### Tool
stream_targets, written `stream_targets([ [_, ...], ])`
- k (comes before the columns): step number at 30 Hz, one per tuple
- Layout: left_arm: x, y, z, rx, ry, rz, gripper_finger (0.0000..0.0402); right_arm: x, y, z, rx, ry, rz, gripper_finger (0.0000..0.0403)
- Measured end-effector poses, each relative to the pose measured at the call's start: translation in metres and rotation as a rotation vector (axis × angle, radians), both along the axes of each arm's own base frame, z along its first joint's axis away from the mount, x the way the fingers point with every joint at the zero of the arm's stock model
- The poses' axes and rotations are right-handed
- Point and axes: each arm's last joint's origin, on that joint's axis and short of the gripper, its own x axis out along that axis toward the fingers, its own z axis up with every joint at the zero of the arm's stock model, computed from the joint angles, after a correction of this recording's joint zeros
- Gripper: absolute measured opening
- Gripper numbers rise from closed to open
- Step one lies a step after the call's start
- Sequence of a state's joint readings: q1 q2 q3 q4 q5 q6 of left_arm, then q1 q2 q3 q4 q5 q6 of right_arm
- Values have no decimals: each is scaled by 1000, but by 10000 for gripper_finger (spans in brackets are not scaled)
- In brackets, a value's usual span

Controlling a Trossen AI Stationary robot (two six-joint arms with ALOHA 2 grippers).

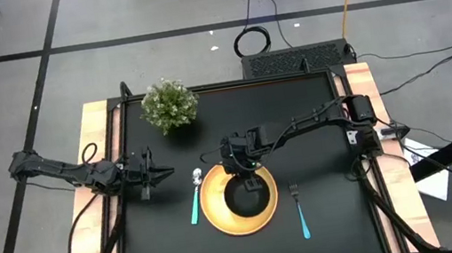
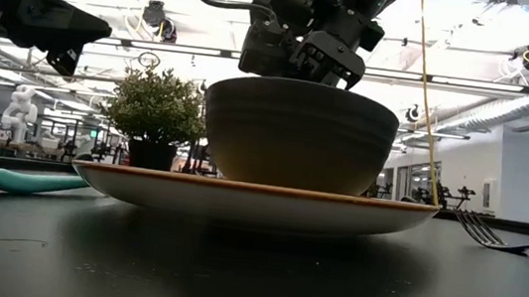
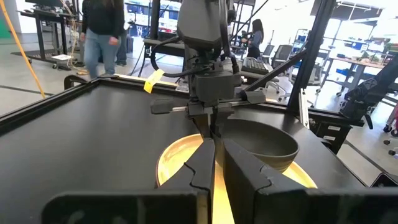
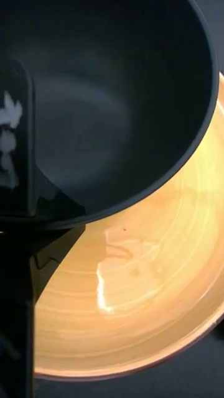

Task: Set table place
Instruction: Put the black bowl on the yellow plate

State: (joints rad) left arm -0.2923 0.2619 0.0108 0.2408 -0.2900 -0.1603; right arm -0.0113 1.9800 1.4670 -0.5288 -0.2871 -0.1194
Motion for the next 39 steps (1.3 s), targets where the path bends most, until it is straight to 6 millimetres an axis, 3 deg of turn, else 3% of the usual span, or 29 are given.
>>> stream_targets([
  [29,0,0,-1,0,5,0,31,-6,-8,-3,-74,72,-38,11],
  [39,0,0,0,0,4,0,31,-6,-8,-4,-81,73,-32,36],
])
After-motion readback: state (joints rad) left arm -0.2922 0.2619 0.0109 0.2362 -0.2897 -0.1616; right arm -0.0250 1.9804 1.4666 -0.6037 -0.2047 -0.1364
